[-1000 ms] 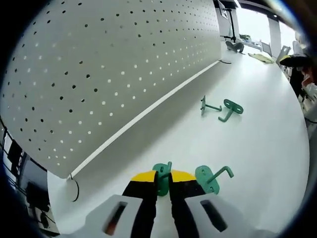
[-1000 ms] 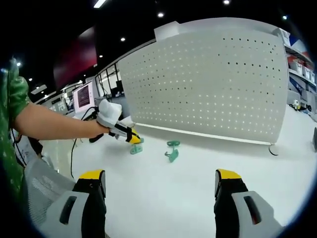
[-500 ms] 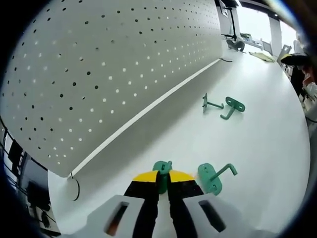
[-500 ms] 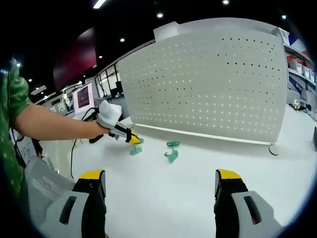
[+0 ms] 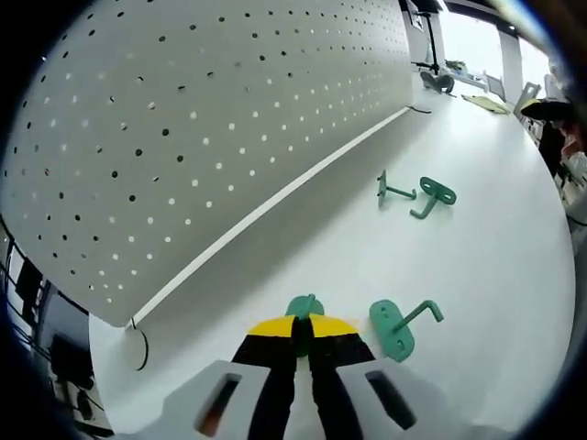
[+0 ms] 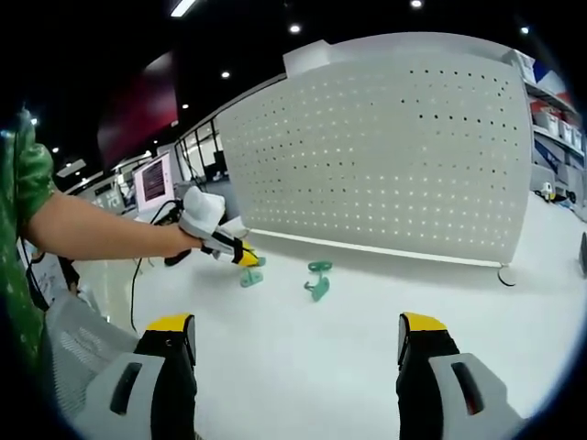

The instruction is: Insert the hook assembly into the mounting plate slot until the hook locks in place.

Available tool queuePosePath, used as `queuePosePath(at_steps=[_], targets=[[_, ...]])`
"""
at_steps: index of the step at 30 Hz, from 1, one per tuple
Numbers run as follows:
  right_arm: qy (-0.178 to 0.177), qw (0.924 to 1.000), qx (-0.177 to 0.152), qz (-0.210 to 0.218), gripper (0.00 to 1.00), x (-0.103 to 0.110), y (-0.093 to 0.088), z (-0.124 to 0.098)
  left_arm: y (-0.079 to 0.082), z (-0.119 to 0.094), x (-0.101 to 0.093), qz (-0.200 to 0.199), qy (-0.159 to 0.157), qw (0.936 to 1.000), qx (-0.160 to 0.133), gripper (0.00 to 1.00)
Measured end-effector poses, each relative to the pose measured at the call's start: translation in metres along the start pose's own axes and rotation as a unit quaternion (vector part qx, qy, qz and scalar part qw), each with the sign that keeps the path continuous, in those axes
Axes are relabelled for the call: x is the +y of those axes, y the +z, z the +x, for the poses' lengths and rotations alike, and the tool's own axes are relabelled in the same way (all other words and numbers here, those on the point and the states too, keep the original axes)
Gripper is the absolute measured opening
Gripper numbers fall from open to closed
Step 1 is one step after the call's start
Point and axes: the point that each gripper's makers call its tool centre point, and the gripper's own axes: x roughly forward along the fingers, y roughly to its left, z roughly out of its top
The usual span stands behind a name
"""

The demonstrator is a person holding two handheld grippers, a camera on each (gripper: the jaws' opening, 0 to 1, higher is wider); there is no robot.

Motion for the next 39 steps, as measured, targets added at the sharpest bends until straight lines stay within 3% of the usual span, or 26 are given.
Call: queuePosePath(at_steps=[23, 39], targets=[[0.001, 1.0000, -0.001, -0.003, 0.93, 0.001, 0.001, 0.000, 0.011, -0.009, 0.004, -0.030, 0.005, 0.9991, -0.031, 0.04], [0.010, 0.9997, -0.011, -0.019, 0.93, 0.009, 0.015, -0.001, 0.045, -0.044, -0.008, -0.052, 0.003, 0.9940, -0.097, 0.04]])
